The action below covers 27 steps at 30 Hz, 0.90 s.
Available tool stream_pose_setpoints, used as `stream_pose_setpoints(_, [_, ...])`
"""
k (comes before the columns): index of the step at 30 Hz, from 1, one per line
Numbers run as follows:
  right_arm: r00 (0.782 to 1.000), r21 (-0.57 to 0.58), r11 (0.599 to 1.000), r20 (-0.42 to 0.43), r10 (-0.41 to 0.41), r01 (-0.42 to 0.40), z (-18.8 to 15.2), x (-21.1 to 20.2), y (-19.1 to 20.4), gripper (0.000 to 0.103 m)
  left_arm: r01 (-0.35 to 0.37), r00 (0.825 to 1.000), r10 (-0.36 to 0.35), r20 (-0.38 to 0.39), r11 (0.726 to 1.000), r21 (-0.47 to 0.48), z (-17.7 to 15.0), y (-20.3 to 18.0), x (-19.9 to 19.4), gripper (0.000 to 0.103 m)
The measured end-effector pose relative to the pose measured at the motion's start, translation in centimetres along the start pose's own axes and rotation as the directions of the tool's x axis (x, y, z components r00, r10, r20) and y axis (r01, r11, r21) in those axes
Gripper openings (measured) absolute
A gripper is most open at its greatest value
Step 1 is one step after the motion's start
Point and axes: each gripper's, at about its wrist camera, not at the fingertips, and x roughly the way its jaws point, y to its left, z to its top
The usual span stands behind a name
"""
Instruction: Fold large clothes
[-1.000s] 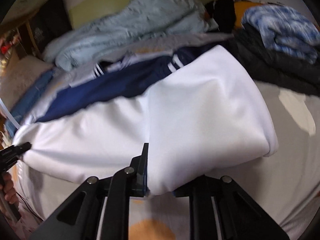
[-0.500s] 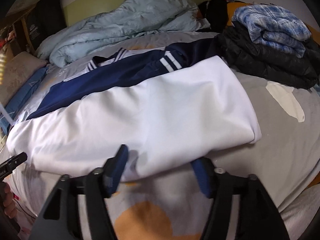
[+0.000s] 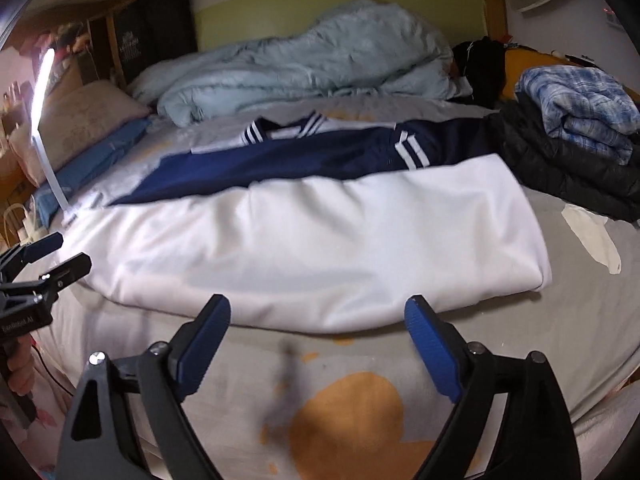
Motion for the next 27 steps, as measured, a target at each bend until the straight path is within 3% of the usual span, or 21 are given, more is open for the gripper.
stream_pose_setpoints(3, [0.999,0.029,1.0,0.035,0.005,-0.006,0.2,-0.8,-0.4,0.088,0.031,0.999,-0.03,0.018,0.998,-0.056,0.6,1.0,-0.2,0.089])
stream_pose_setpoints(7, [0.997,0.052,0.999,0.08,-0.017,0.013,1.4,-1.8,-1.1,0.088,-0.036,0.99,0.047,0.136,0.996,-0.084,2.3,3.1,-1.8,0.091])
stream_pose_setpoints(10, [0.996,0.095,0.995,0.089,-0.005,-0.004,3.0,-2.9,-2.1,0.088,-0.088,0.963,0.108,0.246,0.992,-0.093,4.4,4.5,-3.7,0.101])
stream_pose_setpoints(12, [0.997,0.135,0.99,0.049,-0.051,0.044,4.1,-3.5,-2.8,0.088,-0.127,0.937,0.152,0.315,0.987,-0.099,6.0,5.0,-5.1,0.103])
stream_pose_setpoints(14, [0.998,0.175,0.985,0.064,-0.017,0.005,4.9,-4.5,-3.8,0.088,-0.123,0.918,0.156,0.365,0.986,-0.113,7.5,5.4,-6.2,0.103])
stream_pose_setpoints(16, [0.996,0.202,0.979,0.093,0.005,-0.023,6.0,-5.7,-4.6,0.088,-0.096,0.911,0.139,0.388,0.987,-0.128,8.8,5.6,-6.6,0.103])
stream_pose_setpoints(22, [0.983,0.191,0.981,0.183,-0.019,-0.016,11.7,-7.7,-6.0,0.084,-0.025,0.926,0.082,0.368,0.987,-0.157,12.3,5.9,-4.9,0.103])
stream_pose_setpoints(27, [0.974,0.176,0.984,0.223,-0.034,-0.006,16.4,-6.5,-7.3,0.076,-0.016,0.943,0.078,0.324,0.982,-0.191,13.8,6.1,-0.9,0.103])
